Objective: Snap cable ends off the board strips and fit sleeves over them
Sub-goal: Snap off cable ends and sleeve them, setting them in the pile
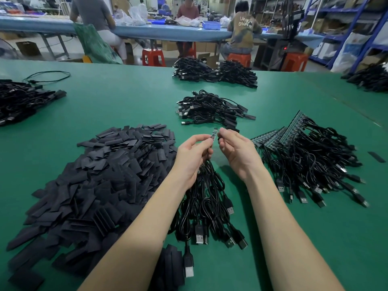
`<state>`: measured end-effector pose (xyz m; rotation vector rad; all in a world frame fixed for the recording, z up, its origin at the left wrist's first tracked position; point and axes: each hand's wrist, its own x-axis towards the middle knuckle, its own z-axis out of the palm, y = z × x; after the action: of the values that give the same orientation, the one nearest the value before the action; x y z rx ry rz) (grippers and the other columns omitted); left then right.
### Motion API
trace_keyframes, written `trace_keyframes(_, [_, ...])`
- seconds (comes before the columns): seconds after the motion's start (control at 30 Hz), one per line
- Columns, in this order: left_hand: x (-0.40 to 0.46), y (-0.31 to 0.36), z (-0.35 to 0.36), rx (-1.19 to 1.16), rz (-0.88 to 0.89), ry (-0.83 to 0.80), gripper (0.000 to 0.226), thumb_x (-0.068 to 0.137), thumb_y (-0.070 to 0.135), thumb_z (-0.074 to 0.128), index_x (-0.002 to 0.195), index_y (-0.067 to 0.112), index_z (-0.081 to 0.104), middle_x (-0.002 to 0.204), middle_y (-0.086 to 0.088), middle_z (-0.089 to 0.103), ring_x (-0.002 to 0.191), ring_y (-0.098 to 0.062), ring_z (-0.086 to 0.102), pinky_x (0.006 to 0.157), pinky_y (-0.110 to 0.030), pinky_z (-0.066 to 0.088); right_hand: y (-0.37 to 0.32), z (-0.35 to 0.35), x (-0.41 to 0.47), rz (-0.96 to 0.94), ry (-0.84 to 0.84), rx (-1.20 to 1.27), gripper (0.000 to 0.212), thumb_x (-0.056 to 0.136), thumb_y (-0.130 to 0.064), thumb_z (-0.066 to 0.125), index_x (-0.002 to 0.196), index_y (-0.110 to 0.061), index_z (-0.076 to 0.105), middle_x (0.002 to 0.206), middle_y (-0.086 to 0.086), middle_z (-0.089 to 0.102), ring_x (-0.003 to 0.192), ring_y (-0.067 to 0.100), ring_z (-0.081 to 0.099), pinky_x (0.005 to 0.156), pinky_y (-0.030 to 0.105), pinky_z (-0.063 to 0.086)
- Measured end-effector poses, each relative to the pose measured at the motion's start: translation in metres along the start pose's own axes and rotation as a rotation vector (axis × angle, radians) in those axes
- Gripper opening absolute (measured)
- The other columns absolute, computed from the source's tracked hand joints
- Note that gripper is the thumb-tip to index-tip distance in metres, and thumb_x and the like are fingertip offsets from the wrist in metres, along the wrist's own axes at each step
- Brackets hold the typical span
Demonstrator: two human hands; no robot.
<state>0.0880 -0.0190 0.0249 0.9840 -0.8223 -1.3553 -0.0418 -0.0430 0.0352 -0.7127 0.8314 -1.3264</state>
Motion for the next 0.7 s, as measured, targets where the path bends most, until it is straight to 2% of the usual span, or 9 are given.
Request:
trace_keyframes(0.07, [0.0, 0.0, 0.0, -0.005, -0.001, -0.002, 0.01, 0.095, 0.001, 0.062, 0.094, 0.01, 0.068, 0.07, 0.0, 0.063, 0.06, -0.008, 0.057, 0.063, -0.019, 0.05, -0.001, 0.001, -0.002, 0.01, -0.008, 0.021, 0.013, 0.086, -0.001, 0.073, 0.094, -0.006, 0.065, 0.082, 0.003, 0.068, 0.061, 0.008, 0.064, 0.059, 0.014, 0.055])
trace_keyframes(0.17, [0.001, 0.001, -0.001, -0.011, -0.013, -0.011, 0.009, 0.095, 0.001, 0.063, 0.095, 0.009, 0.068, 0.072, 0.0, 0.063, 0.061, -0.008, 0.058, 0.063, -0.019, 0.05, -0.005, 0.0, -0.004, 0.017, -0.052, 0.1, 0.031, 0.075, -0.006, 0.079, 0.105, -0.009, 0.067, 0.094, 0.007, 0.074, 0.074, 0.012, 0.07, 0.068, 0.017, 0.058])
trace_keyframes(0.3, [0.003, 0.004, -0.006, -0.042, -0.061, -0.04, 0.006, 0.093, 0.001, 0.065, 0.097, 0.004, 0.069, 0.074, -0.002, 0.063, 0.062, -0.01, 0.059, 0.061, -0.019, 0.051, -0.011, -0.003, -0.002, -0.007, -0.116, 0.173, 0.027, 0.076, -0.007, 0.075, 0.103, -0.011, 0.073, 0.101, 0.006, 0.076, 0.088, 0.013, 0.072, 0.076, 0.017, 0.057])
trace_keyframes(0.43, [0.006, 0.008, -0.011, -0.07, -0.105, -0.107, 0.007, 0.092, 0.0, 0.064, 0.093, 0.006, 0.069, 0.067, 0.002, 0.065, 0.06, -0.009, 0.059, 0.059, -0.019, 0.051, -0.011, -0.003, -0.002, -0.035, -0.123, 0.142, 0.021, 0.078, -0.003, 0.074, 0.098, -0.01, 0.074, 0.098, 0.006, 0.076, 0.088, 0.014, 0.072, 0.077, 0.018, 0.057])
trace_keyframes(0.6, [0.004, 0.013, -0.013, -0.027, -0.127, -0.169, 0.006, 0.091, 0.001, 0.066, 0.093, 0.005, 0.07, 0.071, 0.001, 0.066, 0.06, -0.008, 0.06, 0.061, -0.019, 0.052, -0.011, -0.002, -0.003, -0.067, -0.11, 0.116, 0.022, 0.08, 0.001, 0.072, 0.1, -0.006, 0.072, 0.095, 0.007, 0.077, 0.085, 0.013, 0.072, 0.077, 0.019, 0.057])
trace_keyframes(0.7, [0.004, 0.017, -0.016, 0.034, -0.121, -0.185, 0.006, 0.092, 0.001, 0.066, 0.094, 0.006, 0.07, 0.071, 0.001, 0.065, 0.059, -0.008, 0.059, 0.062, -0.018, 0.053, -0.013, -0.002, -0.005, -0.079, -0.116, 0.075, 0.024, 0.074, -0.001, 0.074, 0.097, -0.006, 0.073, 0.093, 0.007, 0.077, 0.085, 0.013, 0.073, 0.079, 0.02, 0.057])
